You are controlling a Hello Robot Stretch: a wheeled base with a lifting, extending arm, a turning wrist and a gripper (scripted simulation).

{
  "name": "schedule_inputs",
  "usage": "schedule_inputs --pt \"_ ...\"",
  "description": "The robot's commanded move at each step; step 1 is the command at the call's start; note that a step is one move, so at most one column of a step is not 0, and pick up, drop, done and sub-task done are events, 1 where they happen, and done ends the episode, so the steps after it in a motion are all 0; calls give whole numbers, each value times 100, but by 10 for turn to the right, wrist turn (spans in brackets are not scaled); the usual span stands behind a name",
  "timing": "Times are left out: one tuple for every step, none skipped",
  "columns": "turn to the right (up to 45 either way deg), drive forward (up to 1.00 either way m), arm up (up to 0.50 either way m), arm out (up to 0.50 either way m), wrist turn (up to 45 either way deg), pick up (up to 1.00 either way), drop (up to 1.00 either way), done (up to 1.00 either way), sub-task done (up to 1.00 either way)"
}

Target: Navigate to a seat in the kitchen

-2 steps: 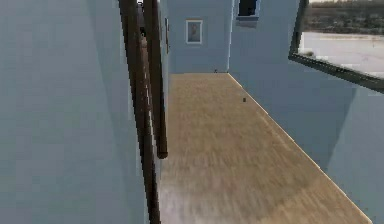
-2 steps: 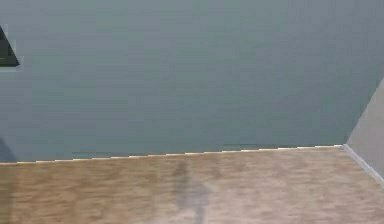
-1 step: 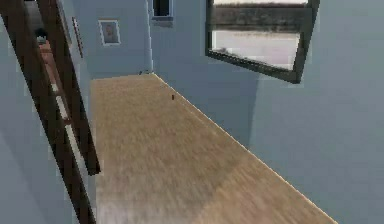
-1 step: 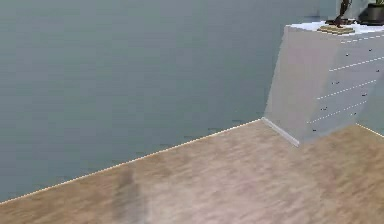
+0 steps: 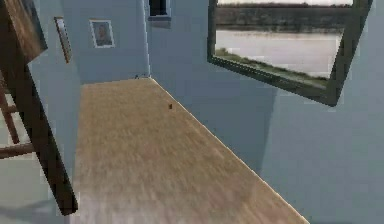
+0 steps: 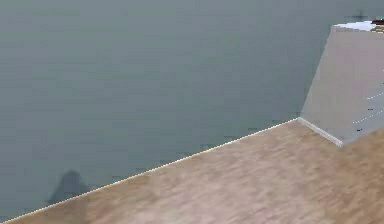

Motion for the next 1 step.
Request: schedule_inputs --pt "-240 0 0 0 0 0 0 0 0"
